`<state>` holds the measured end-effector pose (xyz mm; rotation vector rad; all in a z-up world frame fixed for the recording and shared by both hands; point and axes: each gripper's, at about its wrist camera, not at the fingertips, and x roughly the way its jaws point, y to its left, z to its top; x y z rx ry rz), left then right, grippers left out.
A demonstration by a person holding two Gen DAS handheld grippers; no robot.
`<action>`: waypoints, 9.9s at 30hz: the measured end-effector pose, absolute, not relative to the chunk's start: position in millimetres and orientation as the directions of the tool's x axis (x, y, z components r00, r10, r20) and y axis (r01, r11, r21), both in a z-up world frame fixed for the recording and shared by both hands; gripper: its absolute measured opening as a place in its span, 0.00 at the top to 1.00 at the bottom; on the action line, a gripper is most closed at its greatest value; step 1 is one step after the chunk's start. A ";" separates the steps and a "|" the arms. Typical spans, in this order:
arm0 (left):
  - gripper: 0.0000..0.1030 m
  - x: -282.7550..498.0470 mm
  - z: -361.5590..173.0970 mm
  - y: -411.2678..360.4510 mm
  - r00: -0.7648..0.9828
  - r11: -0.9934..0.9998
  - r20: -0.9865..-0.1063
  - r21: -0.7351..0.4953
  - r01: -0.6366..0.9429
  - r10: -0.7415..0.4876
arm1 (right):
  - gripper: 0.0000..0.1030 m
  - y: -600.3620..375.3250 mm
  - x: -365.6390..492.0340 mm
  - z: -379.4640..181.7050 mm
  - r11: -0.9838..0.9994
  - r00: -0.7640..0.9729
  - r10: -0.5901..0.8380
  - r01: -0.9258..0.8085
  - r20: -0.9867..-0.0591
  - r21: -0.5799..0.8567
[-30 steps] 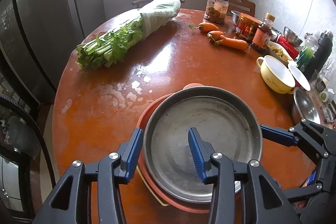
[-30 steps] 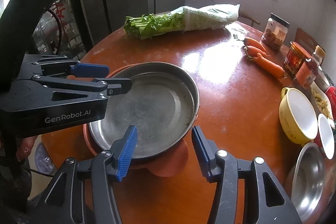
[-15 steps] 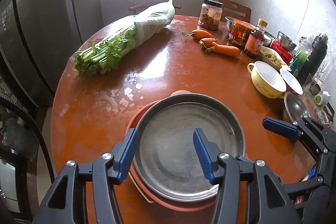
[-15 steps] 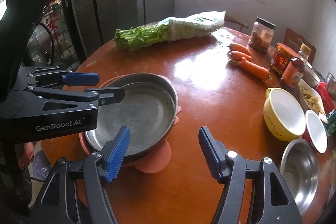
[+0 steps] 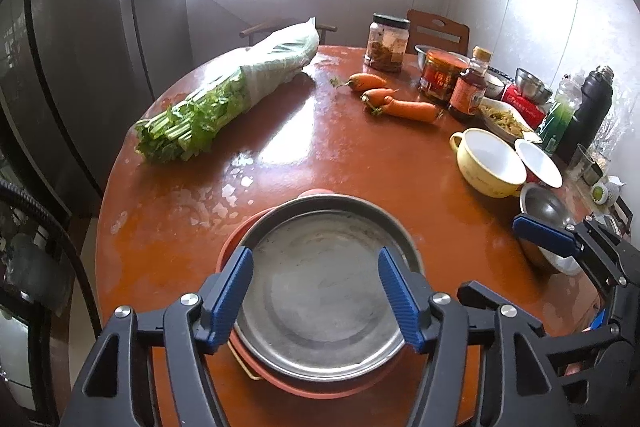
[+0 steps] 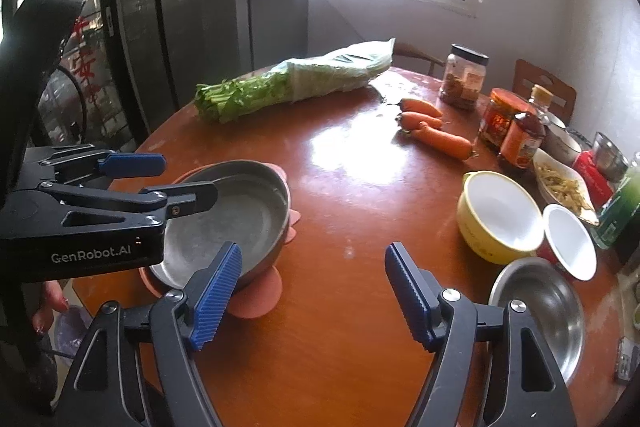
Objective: Organize plates and bowls
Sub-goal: 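Move the left tool away from the stack to the large steel bowl rim, then close the left tool on the large steel bowl rim, then carry the steel bowl with the left tool beside the stack and lower it, then open the left tool to release the steel bowl, then move the left tool to the yellow handled bowl rim and close it, then lift the yellow bowl with the left tool and carry it over the steel bowl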
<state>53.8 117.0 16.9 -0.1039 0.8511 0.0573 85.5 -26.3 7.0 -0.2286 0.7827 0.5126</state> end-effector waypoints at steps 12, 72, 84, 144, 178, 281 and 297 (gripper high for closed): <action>0.29 50.9 30.2 90.5 0.681 0.995 -0.732 -0.055 -0.087 0.019 | 0.24 -58.4 77.1 22.7 0.883 0.662 0.335 -0.470 -0.671 -0.023; 0.23 133.2 -8.8 -103.4 0.562 0.987 -0.817 -0.051 0.150 -0.127 | 0.22 -273.1 108.8 -7.4 0.984 0.679 0.152 -0.175 -0.718 0.043; 0.23 152.2 -35.4 -110.5 0.501 0.987 -0.855 -0.068 0.148 -0.134 | 0.29 -273.6 119.9 -28.9 0.977 0.645 0.189 -0.201 -0.741 0.074; 0.53 105.8 -35.2 -50.5 0.501 0.983 -0.850 -0.094 0.157 -0.162 | 0.54 -189.5 91.9 -27.6 0.942 0.573 0.235 -0.334 -0.785 0.038; 0.47 119.3 -35.5 -43.1 0.509 0.982 -0.843 -0.111 0.154 -0.175 | 0.45 -199.4 112.1 -26.7 0.944 0.549 0.272 -0.310 -0.790 0.110; 0.62 208.3 -12.6 -6.9 0.543 0.953 -0.804 -0.302 -0.018 -0.244 | 0.47 -165.0 216.6 -21.7 0.888 0.551 0.375 -0.444 -0.746 0.119; 0.62 164.0 16.1 -3.9 0.599 0.958 -0.765 -0.287 0.008 -0.234 | 0.47 -157.6 172.3 8.3 0.885 0.600 0.381 -0.456 -0.703 0.091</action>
